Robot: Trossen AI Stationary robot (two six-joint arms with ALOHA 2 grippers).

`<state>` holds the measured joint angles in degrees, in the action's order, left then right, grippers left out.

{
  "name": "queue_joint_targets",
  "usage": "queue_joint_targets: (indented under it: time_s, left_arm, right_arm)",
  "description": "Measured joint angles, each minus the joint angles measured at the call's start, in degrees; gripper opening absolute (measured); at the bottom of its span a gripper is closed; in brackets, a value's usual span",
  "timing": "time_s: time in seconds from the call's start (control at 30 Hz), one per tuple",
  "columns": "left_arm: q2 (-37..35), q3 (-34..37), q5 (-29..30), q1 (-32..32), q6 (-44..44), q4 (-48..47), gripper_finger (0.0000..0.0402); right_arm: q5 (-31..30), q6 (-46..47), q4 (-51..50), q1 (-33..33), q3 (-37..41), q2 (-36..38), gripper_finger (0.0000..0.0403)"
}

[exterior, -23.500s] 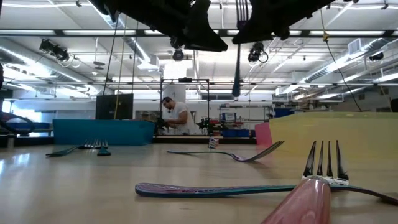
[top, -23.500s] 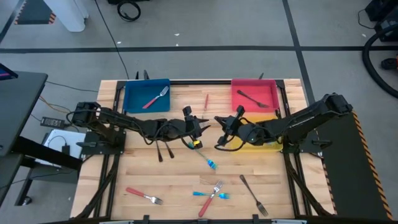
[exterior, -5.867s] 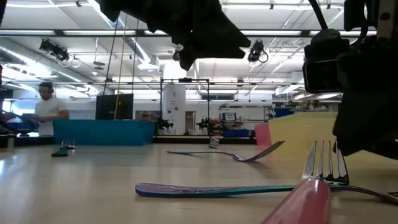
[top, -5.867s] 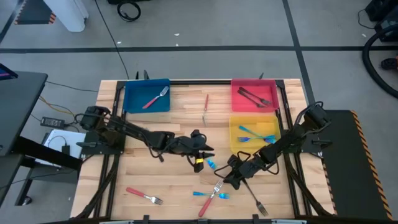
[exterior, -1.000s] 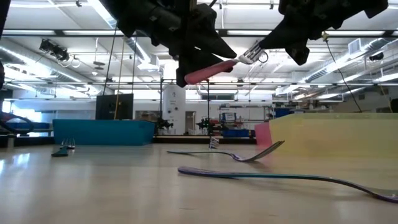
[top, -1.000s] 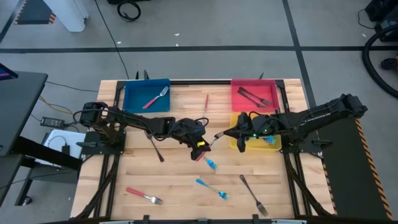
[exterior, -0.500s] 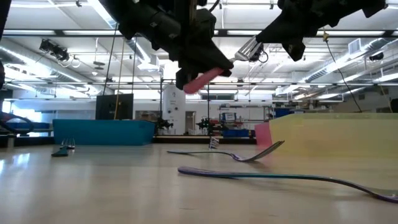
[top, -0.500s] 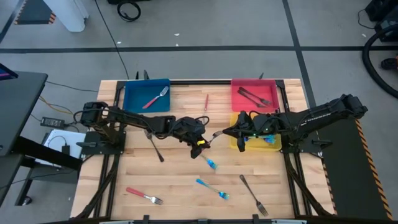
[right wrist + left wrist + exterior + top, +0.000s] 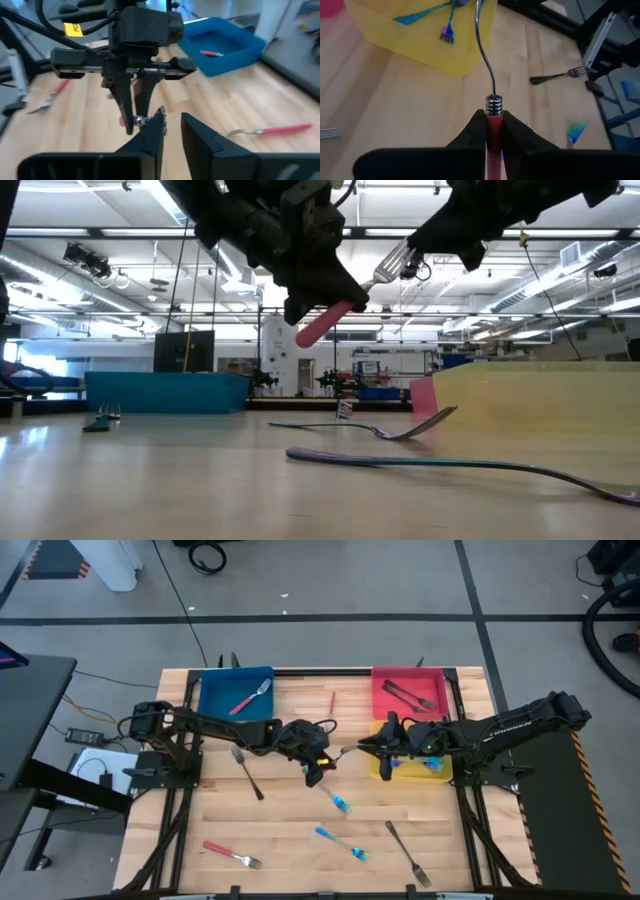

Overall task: Sort silverware by color (type)
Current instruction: Put the bottom right pink fork into the blue bin

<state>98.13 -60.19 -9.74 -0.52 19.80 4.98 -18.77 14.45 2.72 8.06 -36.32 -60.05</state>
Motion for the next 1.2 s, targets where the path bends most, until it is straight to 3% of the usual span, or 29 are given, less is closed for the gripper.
queue_joint_targets:
  time_s: [0.4, 0.63, 0.97, 1.2]
  left_arm:
    - [-5.09, 0.02, -0.11, -11.57, -11.95, -13.09, 0.0034]
    - [-9.77, 0.0, 1.4, -22.84, -20.72, -20.88, 0.0031]
    - [-13.18, 0.05, 7.04, -38.93, -27.02, -28.32, 0.0034]
    - [-13.14, 0.03, 11.59, -47.18, -26.7, -34.74, 0.0035]
  right_arm:
    - [-16.01, -10.68, -0.31, -3.08, 0.08, 0.48, 0.0102]
    - [-18.58, -19.4, -0.36, -5.99, 0.09, 0.55, 0.0101]
    - [-34.3, -22.59, -5.98, -10.52, 0.09, 0.57, 0.0101]
    - [-35.16, -22.34, -11.6, -13.69, 0.09, 0.57, 0.0101]
